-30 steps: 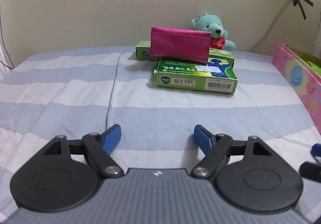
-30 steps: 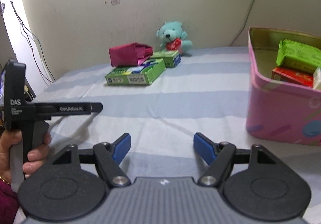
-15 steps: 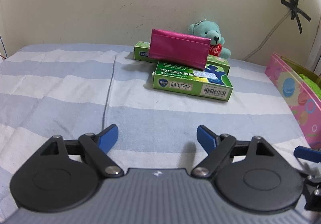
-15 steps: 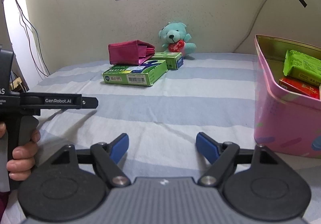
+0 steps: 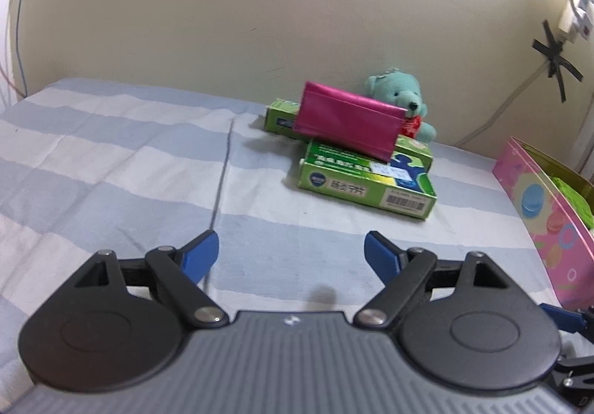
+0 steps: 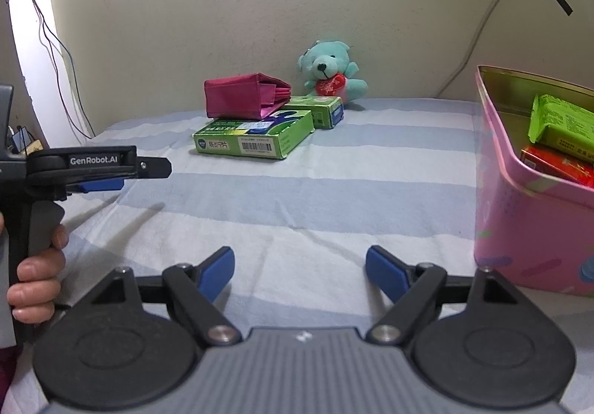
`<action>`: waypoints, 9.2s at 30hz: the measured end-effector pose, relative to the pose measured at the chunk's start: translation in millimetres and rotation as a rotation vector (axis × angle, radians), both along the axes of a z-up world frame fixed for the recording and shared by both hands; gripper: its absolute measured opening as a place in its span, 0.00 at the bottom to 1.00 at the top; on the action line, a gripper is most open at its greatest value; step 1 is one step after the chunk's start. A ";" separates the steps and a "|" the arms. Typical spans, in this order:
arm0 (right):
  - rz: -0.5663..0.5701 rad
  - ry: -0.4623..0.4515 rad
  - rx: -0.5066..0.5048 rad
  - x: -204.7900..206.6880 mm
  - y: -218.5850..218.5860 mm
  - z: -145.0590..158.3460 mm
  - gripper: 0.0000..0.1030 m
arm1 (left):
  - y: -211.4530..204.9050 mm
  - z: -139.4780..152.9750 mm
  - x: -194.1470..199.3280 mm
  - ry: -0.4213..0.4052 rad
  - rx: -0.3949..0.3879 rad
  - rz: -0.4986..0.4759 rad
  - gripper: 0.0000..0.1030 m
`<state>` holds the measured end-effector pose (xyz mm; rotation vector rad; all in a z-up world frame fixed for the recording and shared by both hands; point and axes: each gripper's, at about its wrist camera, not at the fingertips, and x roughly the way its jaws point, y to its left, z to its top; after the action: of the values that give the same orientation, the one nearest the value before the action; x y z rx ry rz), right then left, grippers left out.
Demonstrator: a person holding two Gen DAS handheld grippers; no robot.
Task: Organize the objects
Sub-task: 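Move the right tool toward the pink purse on the medicine boxes, then grasp the pink purse with the right tool and lift it, then set the pink purse down on the bed and open the right tool, then move the left tool onto the pink purse and close on it, then carry the pink purse into the pink tin and open the left tool, then lift the left tool out of the pink tin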
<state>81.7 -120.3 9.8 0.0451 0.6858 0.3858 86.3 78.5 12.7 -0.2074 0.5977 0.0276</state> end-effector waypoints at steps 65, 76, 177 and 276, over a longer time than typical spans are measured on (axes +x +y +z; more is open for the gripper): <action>0.077 -0.037 0.012 -39.3 -72.8 5.6 0.28 | 20.6 0.5 2.5 0.002 -0.171 -0.043 0.85; 0.092 -0.062 0.034 -36.8 -62.4 15.8 0.54 | -19.7 10.0 -12.7 -0.102 -0.202 -0.354 0.92; 0.087 -0.066 -0.017 -38.5 -58.3 0.0 0.76 | -64.4 37.9 -22.9 -0.053 -0.115 -0.530 0.93; -0.235 -0.255 0.143 -24.8 -182.1 40.4 0.81 | -192.5 46.2 -0.8 0.053 0.211 -0.384 0.87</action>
<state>56.9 -302.4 50.2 0.2066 0.3948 0.2090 85.5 -114.0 58.9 0.1149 0.6743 -0.2752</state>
